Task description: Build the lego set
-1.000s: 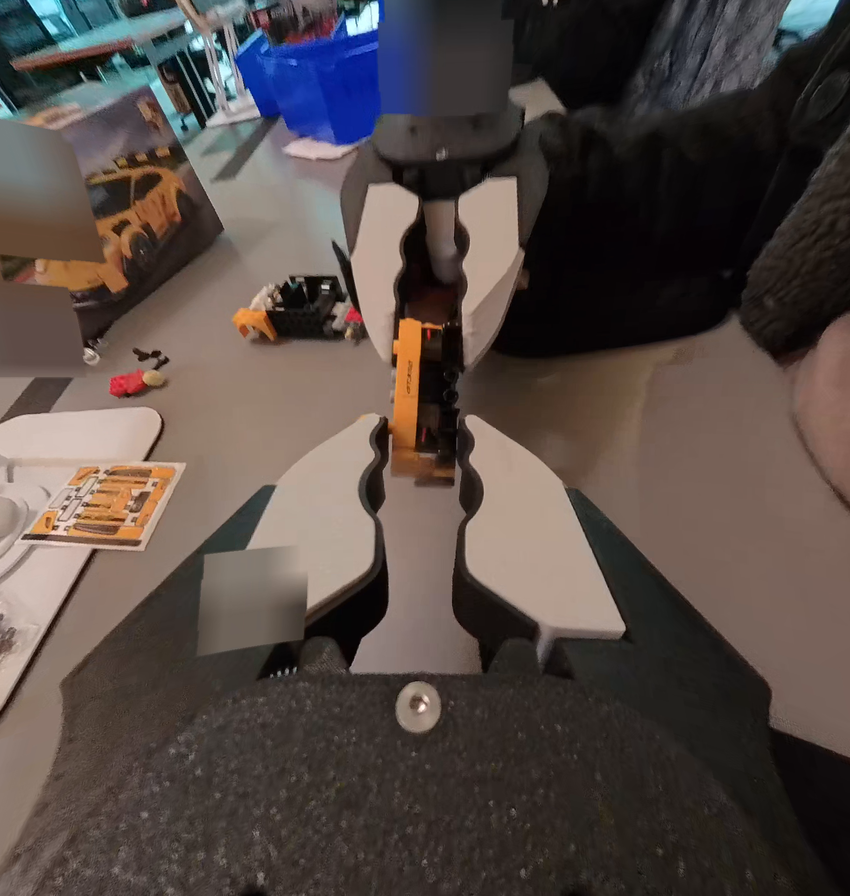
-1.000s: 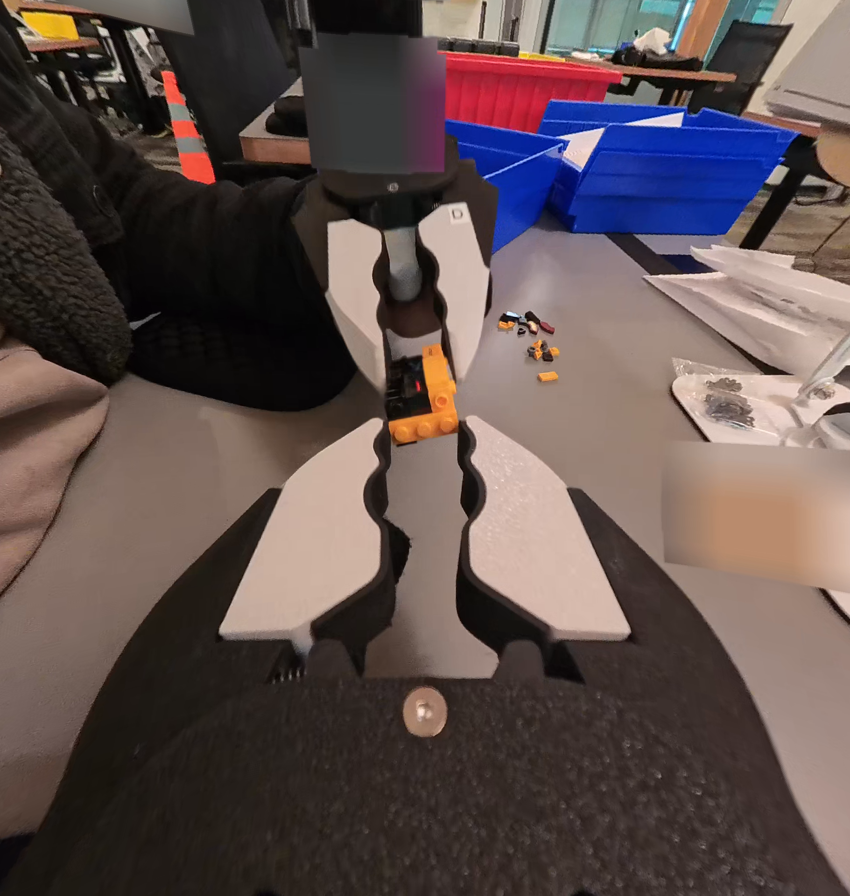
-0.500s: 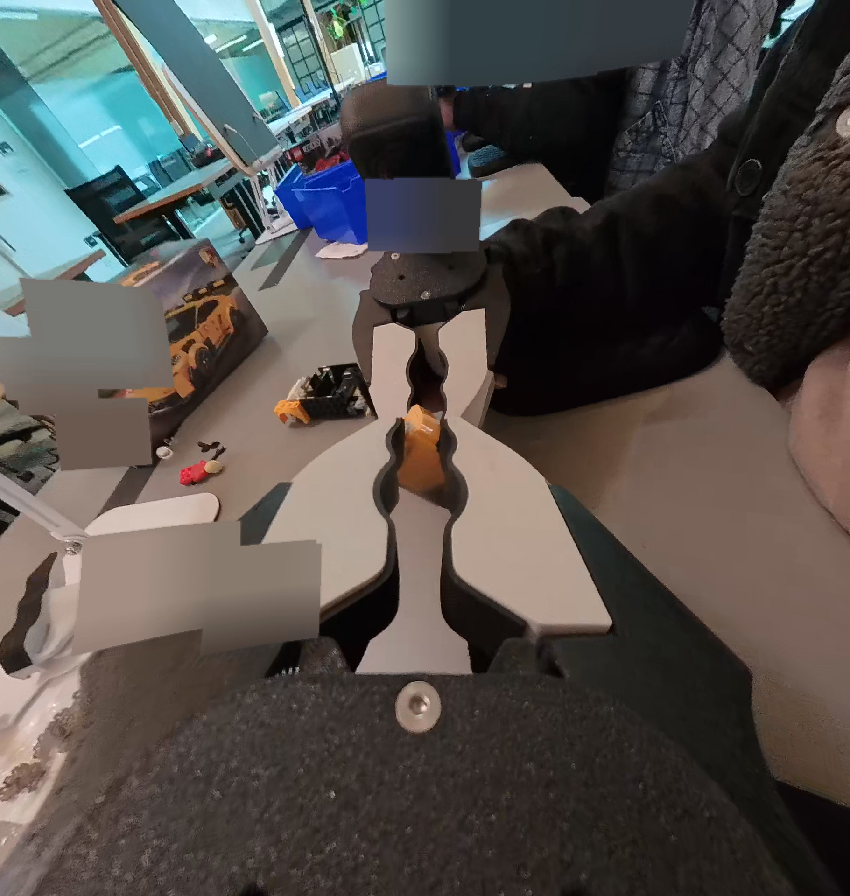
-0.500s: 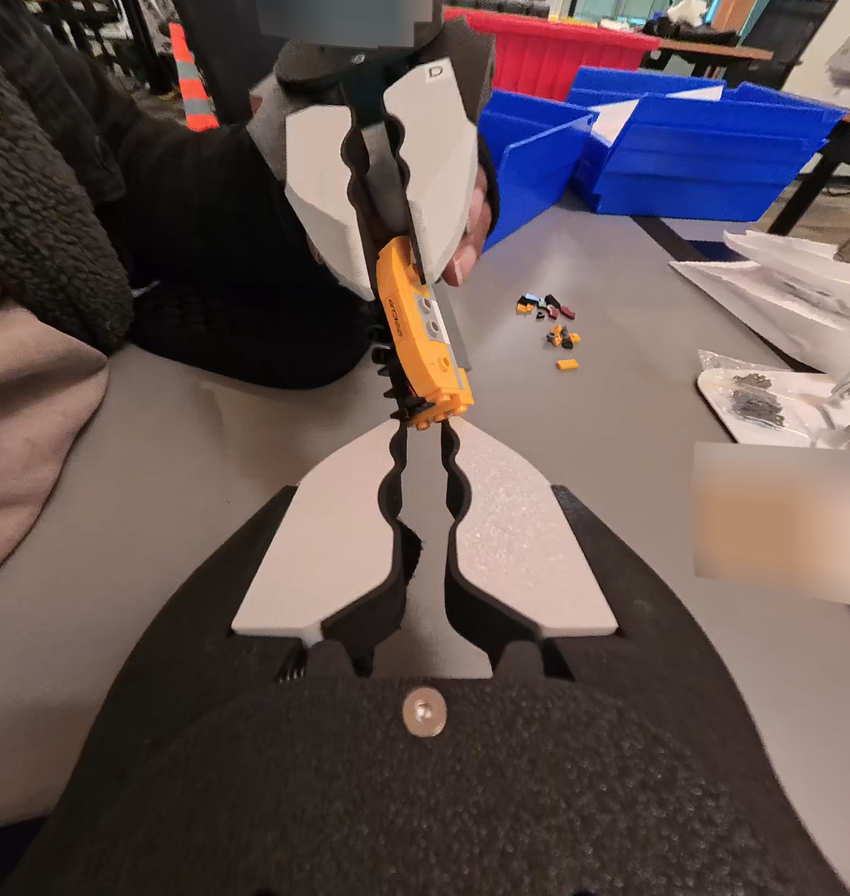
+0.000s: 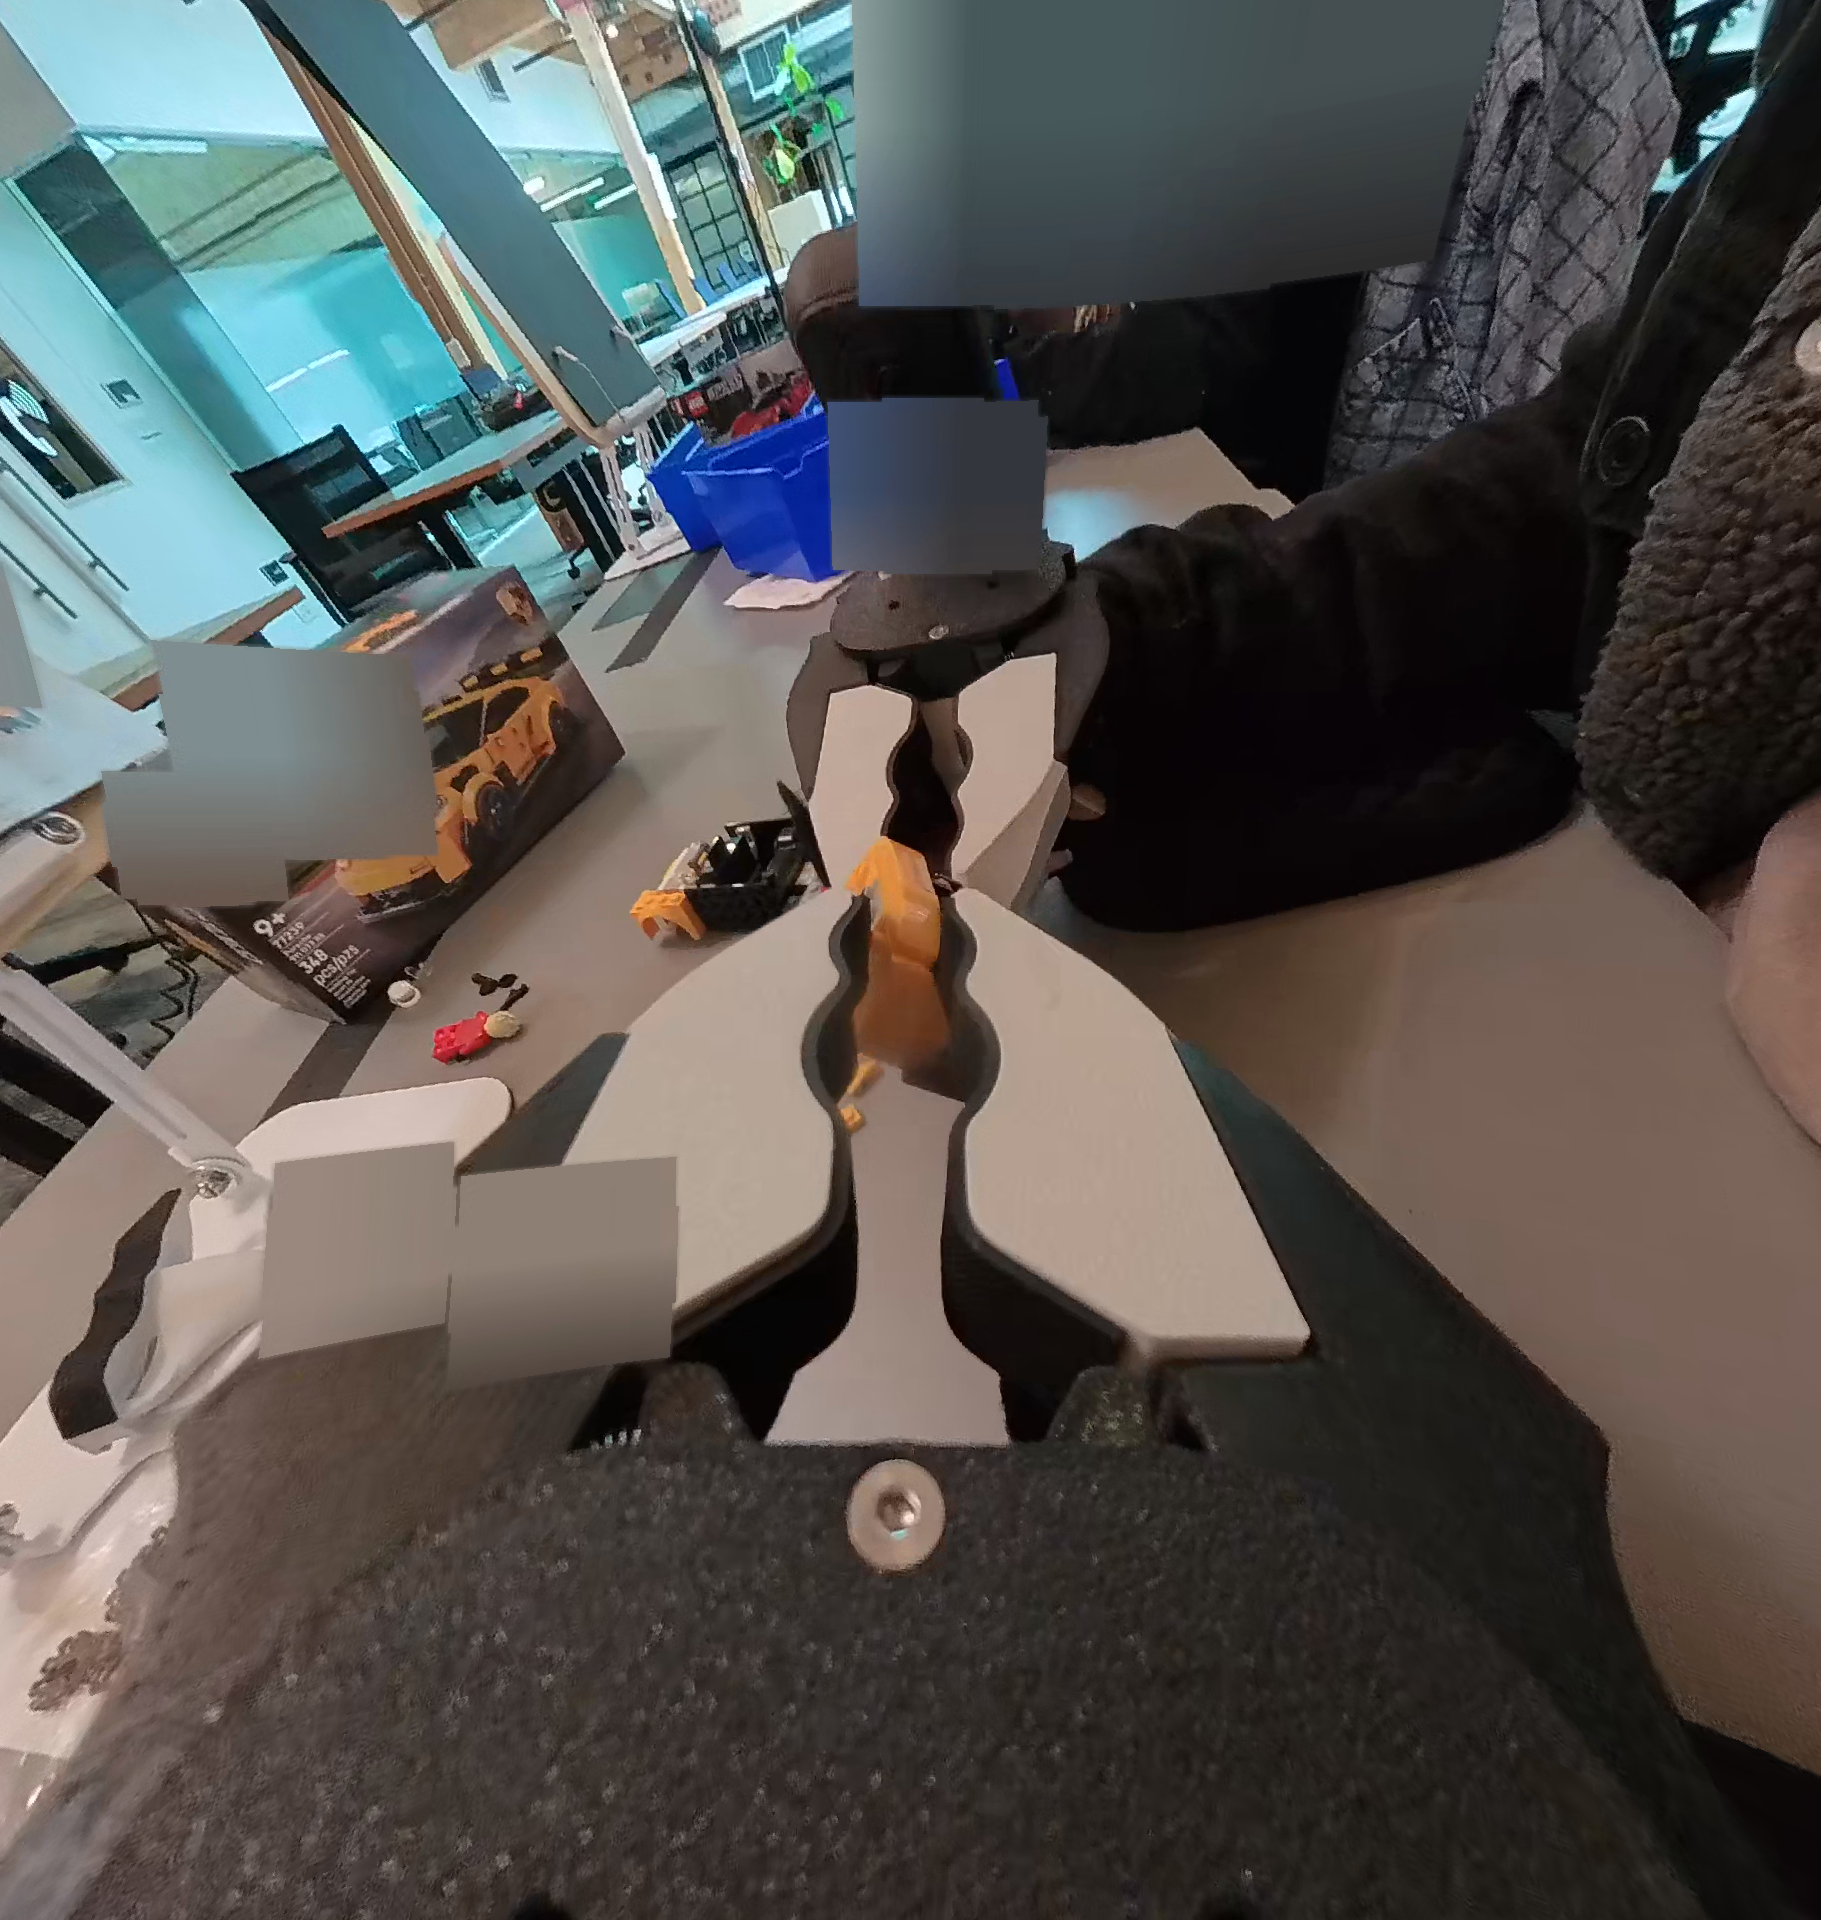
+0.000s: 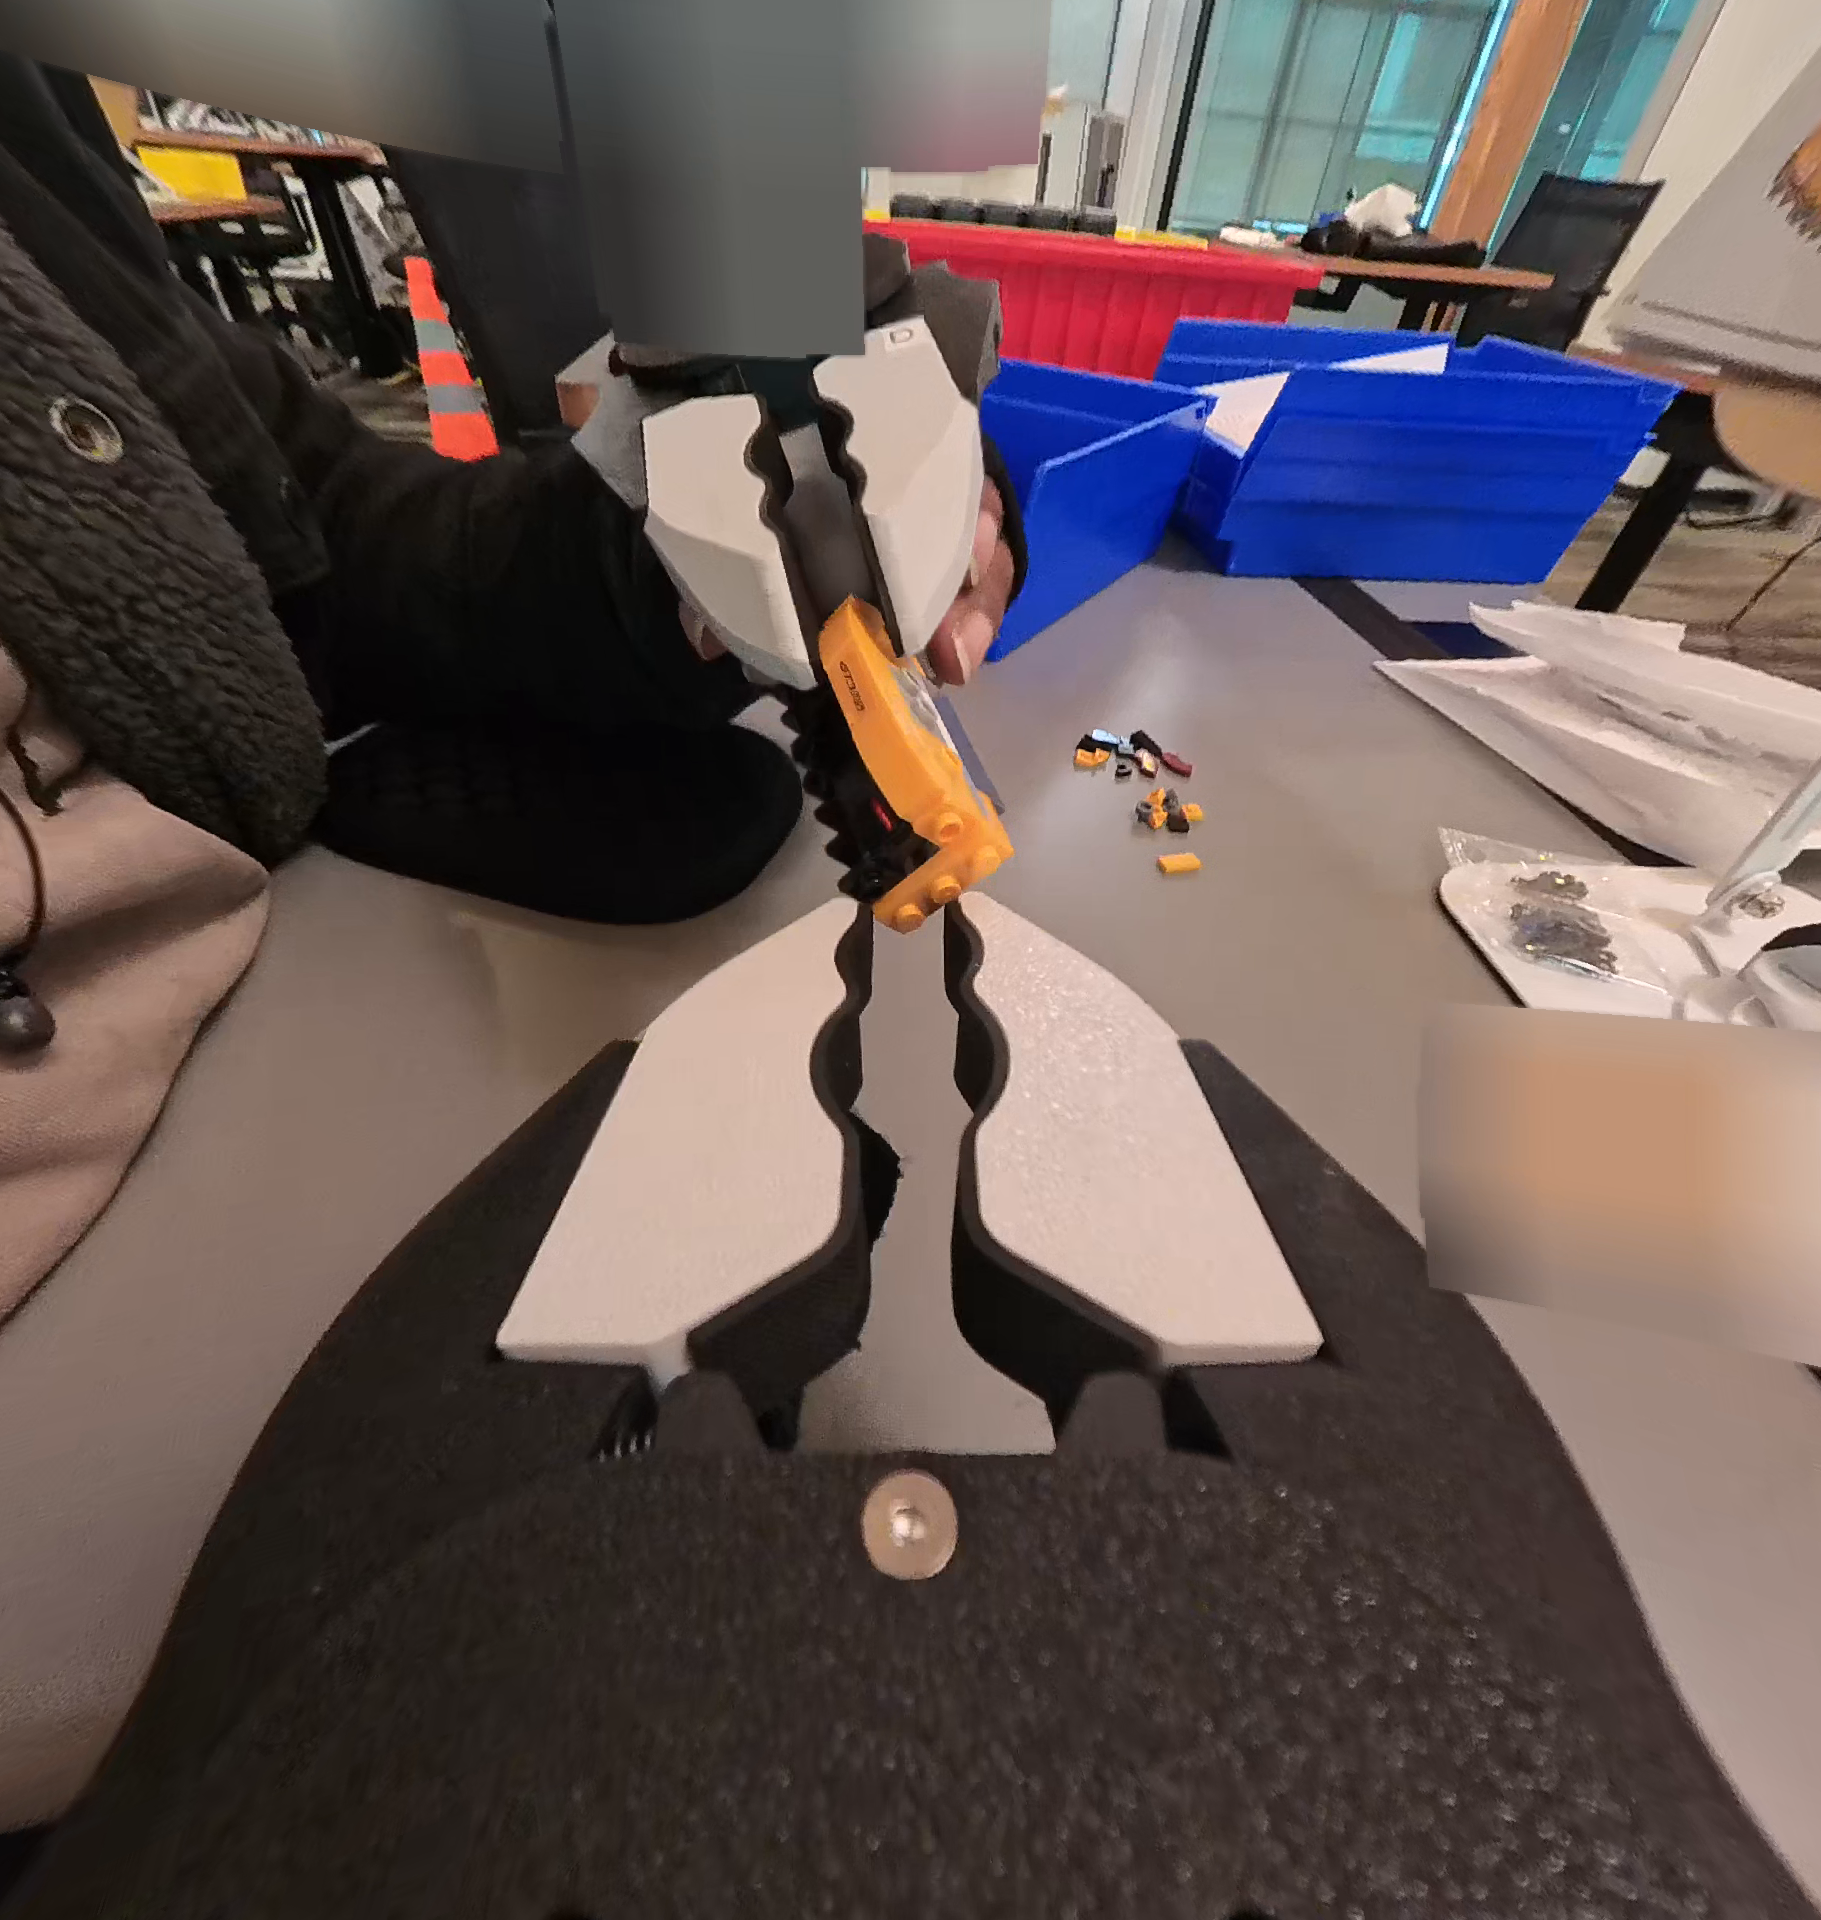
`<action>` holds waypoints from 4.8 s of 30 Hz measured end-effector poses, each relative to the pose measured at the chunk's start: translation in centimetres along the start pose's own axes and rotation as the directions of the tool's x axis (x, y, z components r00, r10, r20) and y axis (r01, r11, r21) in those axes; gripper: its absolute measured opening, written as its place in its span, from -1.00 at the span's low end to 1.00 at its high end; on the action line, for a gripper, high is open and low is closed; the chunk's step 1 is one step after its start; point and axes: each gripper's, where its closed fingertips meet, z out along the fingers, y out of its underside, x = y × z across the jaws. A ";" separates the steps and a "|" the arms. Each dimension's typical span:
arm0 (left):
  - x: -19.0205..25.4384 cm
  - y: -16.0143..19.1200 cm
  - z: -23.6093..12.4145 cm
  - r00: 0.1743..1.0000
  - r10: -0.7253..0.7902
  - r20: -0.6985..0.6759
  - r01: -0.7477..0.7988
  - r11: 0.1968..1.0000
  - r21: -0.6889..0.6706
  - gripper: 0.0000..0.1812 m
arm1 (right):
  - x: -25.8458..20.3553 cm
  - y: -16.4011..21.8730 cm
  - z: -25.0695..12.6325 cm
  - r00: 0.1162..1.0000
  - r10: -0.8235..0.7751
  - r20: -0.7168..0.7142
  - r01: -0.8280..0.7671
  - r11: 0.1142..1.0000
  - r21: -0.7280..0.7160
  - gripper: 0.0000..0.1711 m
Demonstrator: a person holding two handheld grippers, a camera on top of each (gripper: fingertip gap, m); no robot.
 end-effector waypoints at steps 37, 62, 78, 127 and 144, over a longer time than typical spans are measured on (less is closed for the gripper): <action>1.1 5.9 1.9 0.998 -0.021 -0.058 0.003 0.959 -0.283 -0.73 | -0.5 1.0 1.2 0.980 -0.188 -0.071 0.170 0.964 -0.204 -0.68; -3.8 9.9 -2.7 0.978 -0.143 0.151 0.186 0.926 -0.328 -0.73 | 5.5 9.5 0.3 0.993 -0.010 -0.120 -0.077 0.714 -0.696 -0.76; -2.6 10.0 -2.2 0.984 -0.152 0.095 0.175 0.931 -0.319 -0.73 | 5.5 7.2 2.6 0.999 -0.004 -0.042 -0.022 0.796 -0.604 -0.91; 0.8 10.5 -0.4 0.989 -0.138 -0.052 0.108 0.918 -0.381 -0.75 | 1.7 7.6 3.6 0.994 0.027 0.103 0.029 0.863 -0.504 -0.91; 1.2 12.3 -0.5 0.979 -0.194 -0.058 0.147 0.877 -0.457 -0.74 | 1.8 7.4 3.2 0.994 0.017 0.110 0.040 0.872 -0.487 -0.91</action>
